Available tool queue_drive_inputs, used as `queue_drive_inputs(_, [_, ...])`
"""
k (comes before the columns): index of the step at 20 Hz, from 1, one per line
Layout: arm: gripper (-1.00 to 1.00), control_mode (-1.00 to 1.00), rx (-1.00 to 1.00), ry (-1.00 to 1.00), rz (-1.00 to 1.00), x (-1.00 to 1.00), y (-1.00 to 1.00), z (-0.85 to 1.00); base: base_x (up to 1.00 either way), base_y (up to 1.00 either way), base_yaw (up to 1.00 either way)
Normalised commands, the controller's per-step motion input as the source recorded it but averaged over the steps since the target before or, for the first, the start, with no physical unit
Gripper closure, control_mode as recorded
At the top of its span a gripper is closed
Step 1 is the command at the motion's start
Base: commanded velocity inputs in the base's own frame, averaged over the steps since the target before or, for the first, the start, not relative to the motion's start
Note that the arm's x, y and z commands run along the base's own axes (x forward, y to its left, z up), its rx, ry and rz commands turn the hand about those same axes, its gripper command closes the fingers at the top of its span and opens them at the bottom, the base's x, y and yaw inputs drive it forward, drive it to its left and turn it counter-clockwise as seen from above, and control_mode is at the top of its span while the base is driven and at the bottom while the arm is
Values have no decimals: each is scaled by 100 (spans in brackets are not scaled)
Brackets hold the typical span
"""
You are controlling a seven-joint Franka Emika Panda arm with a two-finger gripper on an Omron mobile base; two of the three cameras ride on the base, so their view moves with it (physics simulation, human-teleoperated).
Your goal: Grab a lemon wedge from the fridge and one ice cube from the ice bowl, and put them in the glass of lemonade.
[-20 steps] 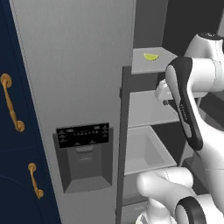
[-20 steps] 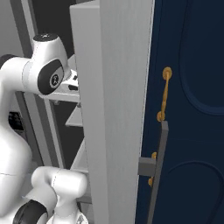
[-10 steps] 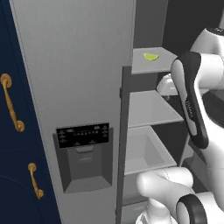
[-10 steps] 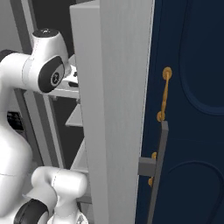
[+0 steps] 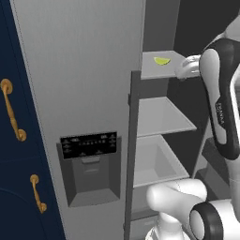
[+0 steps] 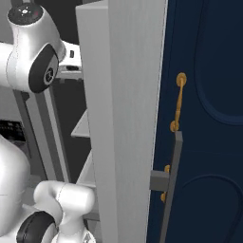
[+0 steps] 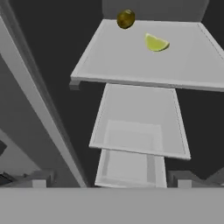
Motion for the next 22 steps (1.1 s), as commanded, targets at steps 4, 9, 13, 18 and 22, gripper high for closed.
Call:
queue_drive_inputs(4, [-100, -100, -12, 1, 4, 100, 27, 10, 0, 0, 0])
queue_drive_inputs(9, [-100, -100, 0, 0, 0, 100, -33, -13, 0, 0, 0])
queue_drive_inputs(13, [-100, -100, 0, 2, 0, 100, -39, -21, 0, 0, 0])
queue_drive_inputs(18, [-100, -100, 0, 1, 0, 97, -24, -15, 0, 0, 0])
queue_drive_inputs(22, [-100, -100, 0, 0, 0, 76, -16, 0, 0, 0, 0])
